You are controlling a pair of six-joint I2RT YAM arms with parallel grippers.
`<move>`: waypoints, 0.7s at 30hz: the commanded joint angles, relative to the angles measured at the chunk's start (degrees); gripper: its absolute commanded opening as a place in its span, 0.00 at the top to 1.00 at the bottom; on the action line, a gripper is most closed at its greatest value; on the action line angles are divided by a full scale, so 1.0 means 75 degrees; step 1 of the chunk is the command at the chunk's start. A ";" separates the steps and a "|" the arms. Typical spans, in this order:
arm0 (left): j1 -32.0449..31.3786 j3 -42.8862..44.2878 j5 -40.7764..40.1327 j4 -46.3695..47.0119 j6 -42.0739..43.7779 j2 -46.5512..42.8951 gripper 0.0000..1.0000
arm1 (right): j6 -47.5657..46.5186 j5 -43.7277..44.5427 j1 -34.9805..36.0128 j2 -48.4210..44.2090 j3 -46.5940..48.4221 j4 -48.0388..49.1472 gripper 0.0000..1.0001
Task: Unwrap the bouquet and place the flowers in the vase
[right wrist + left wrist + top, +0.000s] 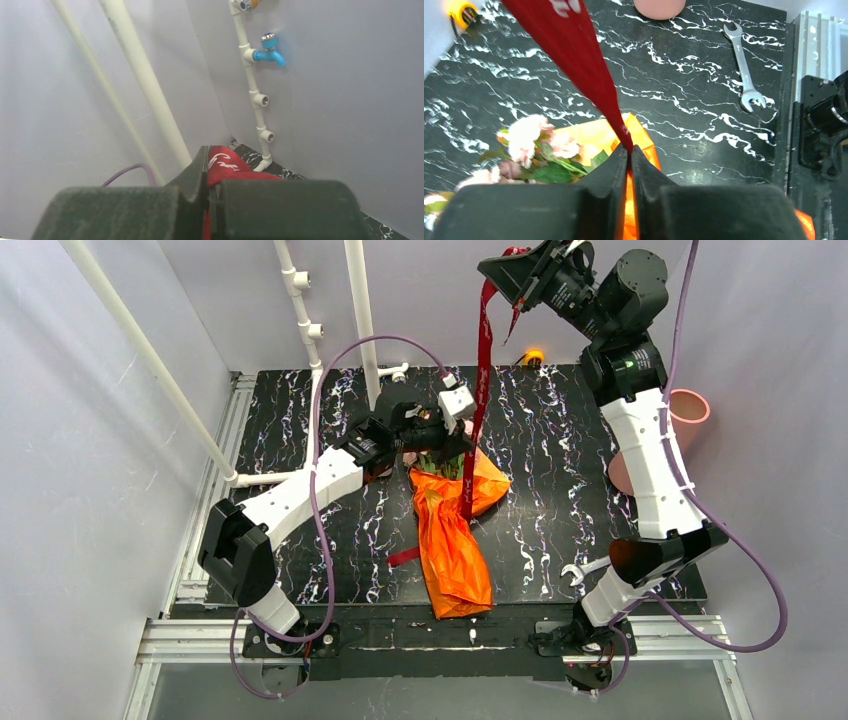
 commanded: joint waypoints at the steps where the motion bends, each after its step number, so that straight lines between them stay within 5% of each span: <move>1: -0.0018 0.0607 0.0196 0.0067 -0.0408 -0.0284 1.00 | 0.0072 0.0443 -0.0049 -0.0434 -0.0090 0.0124 0.99; 6: 0.0287 0.0991 0.0071 -0.0255 -0.0305 -0.0637 1.00 | -0.0343 0.0554 -0.0169 -0.0947 -0.1022 -0.0063 0.99; 11: 0.0802 0.2055 0.0448 -0.0953 -0.0544 -0.0634 1.00 | -0.1056 0.0375 -0.0195 -0.1812 -0.2852 -0.0057 0.74; 15: 0.1112 0.3941 0.1280 -0.1996 -0.0222 -0.0139 1.00 | -0.1930 -0.1608 -0.0192 -0.2617 -0.5044 0.0111 0.27; 21: 0.1112 0.6664 0.1868 -0.2415 -0.0876 0.0944 1.00 | -0.3415 -0.1862 0.0551 -0.2621 -0.5710 -0.0377 0.14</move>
